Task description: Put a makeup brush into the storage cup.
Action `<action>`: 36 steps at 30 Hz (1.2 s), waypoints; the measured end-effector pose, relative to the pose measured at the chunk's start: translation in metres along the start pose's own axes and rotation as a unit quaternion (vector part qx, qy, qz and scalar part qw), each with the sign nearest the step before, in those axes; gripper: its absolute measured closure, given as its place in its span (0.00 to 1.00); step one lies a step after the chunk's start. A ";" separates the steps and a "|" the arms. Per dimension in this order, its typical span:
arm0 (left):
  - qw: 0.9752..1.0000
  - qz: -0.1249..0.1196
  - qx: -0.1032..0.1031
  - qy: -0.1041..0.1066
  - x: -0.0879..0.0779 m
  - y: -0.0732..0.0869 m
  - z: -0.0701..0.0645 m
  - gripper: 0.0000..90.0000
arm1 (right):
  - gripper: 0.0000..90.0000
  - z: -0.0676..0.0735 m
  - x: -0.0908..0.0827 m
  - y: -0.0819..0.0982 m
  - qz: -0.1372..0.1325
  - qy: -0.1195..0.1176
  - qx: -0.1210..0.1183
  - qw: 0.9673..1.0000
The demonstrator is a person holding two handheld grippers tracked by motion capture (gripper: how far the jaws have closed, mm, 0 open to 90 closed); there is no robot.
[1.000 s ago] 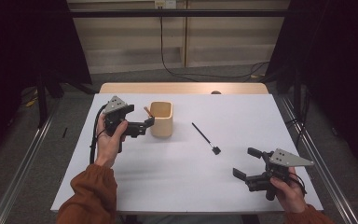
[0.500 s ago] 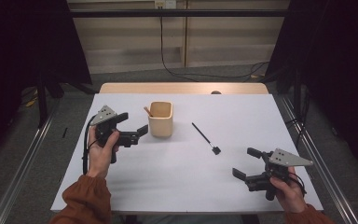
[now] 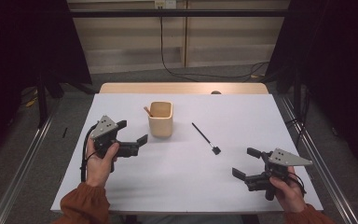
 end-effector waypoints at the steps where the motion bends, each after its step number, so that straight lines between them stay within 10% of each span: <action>1: 1.000 -0.004 -0.004 -0.002 -0.001 0.001 -0.001 0.03 | 0.00 0.000 0.000 0.000 0.000 0.000 0.000 1.000; 36: 0.999 -0.030 -0.017 0.017 -0.053 0.037 -0.029 0.02 | 0.01 -0.002 -0.009 -0.001 -0.005 0.021 -0.002 1.000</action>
Point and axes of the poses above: each handheld gripper's, and its own axes: x roughly forward along the jaws, y roughly out of its underside, z roughly to its left, the point moved 1 cm from there along x, roughly forward along the jaws, and after that the axes turned 6 degrees about -z, right-handed, at the moved point
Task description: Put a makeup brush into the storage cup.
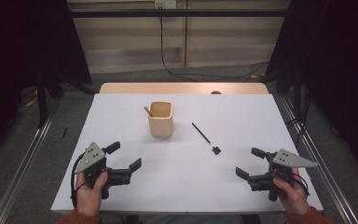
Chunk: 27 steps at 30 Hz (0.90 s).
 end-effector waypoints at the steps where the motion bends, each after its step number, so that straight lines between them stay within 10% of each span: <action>1: 1.000 0.001 0.000 -0.002 0.001 0.002 -0.001 0.02 | 0.00 0.000 0.000 0.000 -0.001 -0.001 0.000 1.000; 27: 1.000 0.007 -0.003 0.005 0.002 0.007 -0.005 0.02 | 0.00 -0.007 0.017 -0.020 -0.006 0.007 0.003 1.000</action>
Point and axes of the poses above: each handheld gripper's, and its own axes: x roughly forward along the jaws, y roughly out of its underside, z roughly to its left, the point moved 1 cm from there along x, roughly forward along the jaws, and after that the axes turned 6 degrees about -z, right-handed, at the moved point
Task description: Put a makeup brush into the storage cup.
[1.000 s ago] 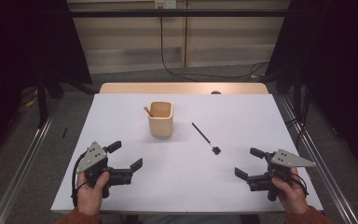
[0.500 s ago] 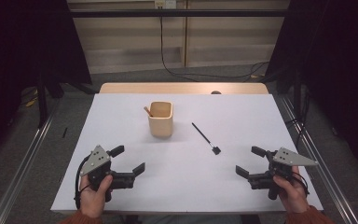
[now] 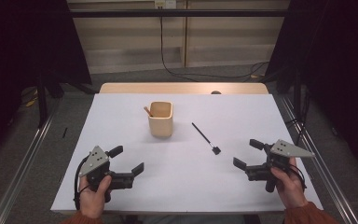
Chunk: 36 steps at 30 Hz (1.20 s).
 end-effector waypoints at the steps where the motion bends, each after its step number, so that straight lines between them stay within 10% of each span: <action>1: 1.000 0.000 0.000 0.001 0.000 0.000 0.000 0.02 | 0.00 -0.001 0.002 -0.002 0.001 0.000 -0.002 1.000; 24: 1.000 0.003 0.006 0.008 0.001 0.000 0.001 0.02 | 0.02 -0.016 0.060 -0.032 0.017 0.019 -0.039 0.999; 36: 1.000 0.003 0.008 0.007 0.000 0.000 0.003 0.02 | 0.02 -0.015 0.097 -0.046 0.068 0.002 -0.069 0.995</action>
Point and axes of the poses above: each handheld gripper's, and its own axes: x roughly forward along the jaws, y roughly out of its underside, z roughly to its left, the point moved 1 cm from there along x, roughly forward along the jaws, and after that the axes turned 6 degrees about -z, right-handed, at the moved point
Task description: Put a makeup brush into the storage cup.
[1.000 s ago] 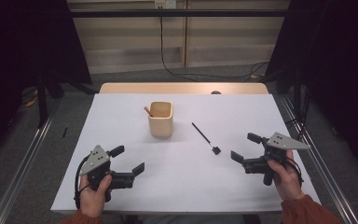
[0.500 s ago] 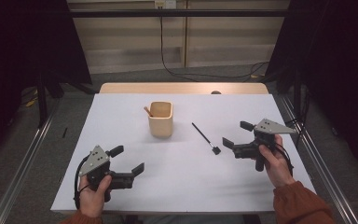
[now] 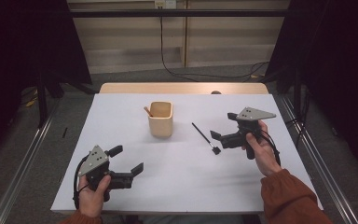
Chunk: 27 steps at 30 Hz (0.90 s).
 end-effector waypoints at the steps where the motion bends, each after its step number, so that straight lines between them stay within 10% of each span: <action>1: 1.000 0.000 0.000 0.000 0.000 0.000 0.000 0.02 | 0.02 -0.001 0.002 0.000 -0.001 0.001 0.003 1.000; 17: 1.000 0.000 0.002 0.000 -0.001 0.000 0.002 0.02 | 0.02 -0.019 0.030 -0.005 0.088 -0.021 0.010 0.996; 27: 1.000 0.006 0.002 0.005 0.001 0.001 0.001 0.02 | 0.06 -0.025 0.047 -0.004 0.161 -0.036 0.002 0.986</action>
Point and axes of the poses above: each handheld gripper's, and its own axes: x roughly forward along the jaws, y roughly out of its underside, z roughly to its left, the point moved 1 cm from there along x, roughly forward along the jaws, and after that the axes turned 6 degrees about -z, right-handed, at the moved point
